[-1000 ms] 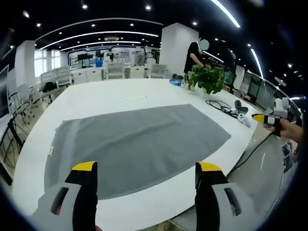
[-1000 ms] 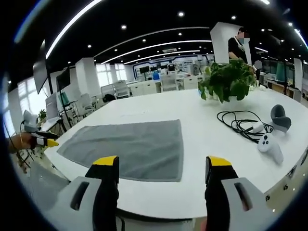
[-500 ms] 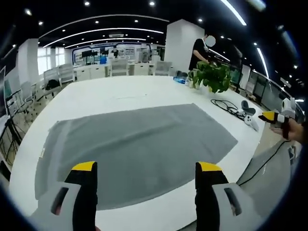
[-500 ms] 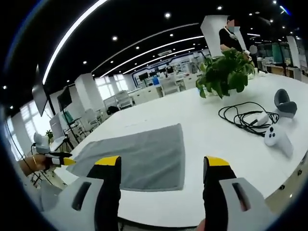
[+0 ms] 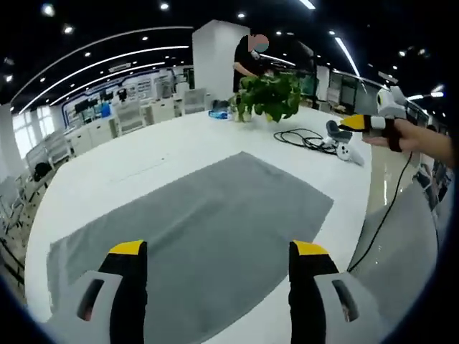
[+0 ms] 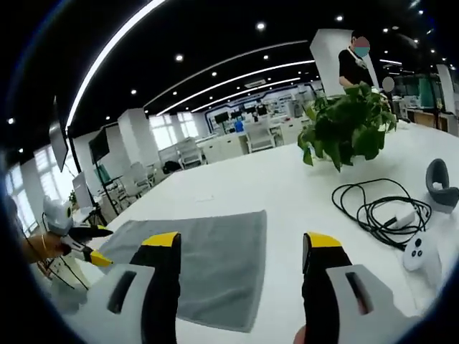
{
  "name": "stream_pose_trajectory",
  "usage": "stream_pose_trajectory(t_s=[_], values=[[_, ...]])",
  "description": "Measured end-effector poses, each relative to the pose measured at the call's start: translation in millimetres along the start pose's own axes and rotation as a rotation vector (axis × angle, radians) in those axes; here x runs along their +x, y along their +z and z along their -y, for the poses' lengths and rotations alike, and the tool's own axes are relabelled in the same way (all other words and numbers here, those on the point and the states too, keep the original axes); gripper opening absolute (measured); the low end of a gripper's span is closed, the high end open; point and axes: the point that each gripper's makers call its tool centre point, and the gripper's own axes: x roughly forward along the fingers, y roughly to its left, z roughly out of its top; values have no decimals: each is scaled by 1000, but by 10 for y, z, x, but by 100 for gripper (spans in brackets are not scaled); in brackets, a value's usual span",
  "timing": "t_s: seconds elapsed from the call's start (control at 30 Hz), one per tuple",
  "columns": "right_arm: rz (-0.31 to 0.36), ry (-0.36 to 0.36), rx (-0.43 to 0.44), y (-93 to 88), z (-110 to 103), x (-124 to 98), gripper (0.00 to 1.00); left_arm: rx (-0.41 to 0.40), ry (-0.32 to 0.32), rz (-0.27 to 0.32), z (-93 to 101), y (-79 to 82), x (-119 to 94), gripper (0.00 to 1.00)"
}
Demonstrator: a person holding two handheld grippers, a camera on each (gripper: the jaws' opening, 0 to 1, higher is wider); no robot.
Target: Fold the towel on the table until its edges align and the towel forms a compact rectangular stack.
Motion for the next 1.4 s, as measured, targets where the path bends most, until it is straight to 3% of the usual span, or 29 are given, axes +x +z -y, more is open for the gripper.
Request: stream_pose_trajectory(t_s=[0.1,0.3,0.43,0.7,0.93,1.1,1.4], values=[[-1,13,-33,138,18,133,68,6,-64,63,267,249,154,81],[-13,35,-65,265,110,444,67,10,-128,46,693,340,438,80],[-27,52,-92,288,133,654,67,2,-209,36,982,351,573,76],[-79,99,-106,273,183,1012,65,88,-344,-25,1567,268,872,70],[-138,137,-86,115,278,1250,64,102,-409,-27,1903,290,1087,60],[-168,155,-82,17,316,1452,63,117,-466,-53,2112,197,1190,52],[-201,157,-62,-155,385,1781,60,174,-542,-84,2343,96,1391,40]])
